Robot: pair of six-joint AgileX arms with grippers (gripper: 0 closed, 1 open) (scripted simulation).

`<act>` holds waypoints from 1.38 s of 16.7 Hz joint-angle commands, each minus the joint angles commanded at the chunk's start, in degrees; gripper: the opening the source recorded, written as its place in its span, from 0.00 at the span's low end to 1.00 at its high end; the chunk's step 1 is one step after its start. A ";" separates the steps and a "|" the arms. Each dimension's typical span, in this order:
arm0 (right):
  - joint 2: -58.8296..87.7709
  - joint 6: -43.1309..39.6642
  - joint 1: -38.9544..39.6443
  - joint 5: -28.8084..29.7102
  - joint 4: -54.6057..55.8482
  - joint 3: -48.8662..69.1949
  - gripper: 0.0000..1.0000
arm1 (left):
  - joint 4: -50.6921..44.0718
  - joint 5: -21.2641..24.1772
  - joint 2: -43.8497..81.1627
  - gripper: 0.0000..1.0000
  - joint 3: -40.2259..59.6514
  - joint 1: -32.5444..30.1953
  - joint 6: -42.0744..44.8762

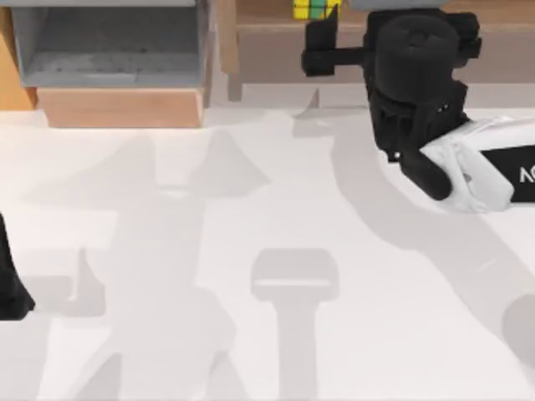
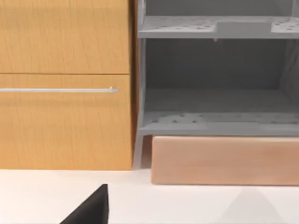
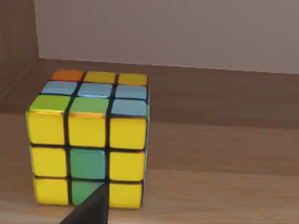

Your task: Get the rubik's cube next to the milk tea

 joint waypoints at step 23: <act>20.96 0.87 0.82 1.49 2.81 23.60 1.00 | 0.00 0.00 0.00 1.00 0.00 0.00 0.00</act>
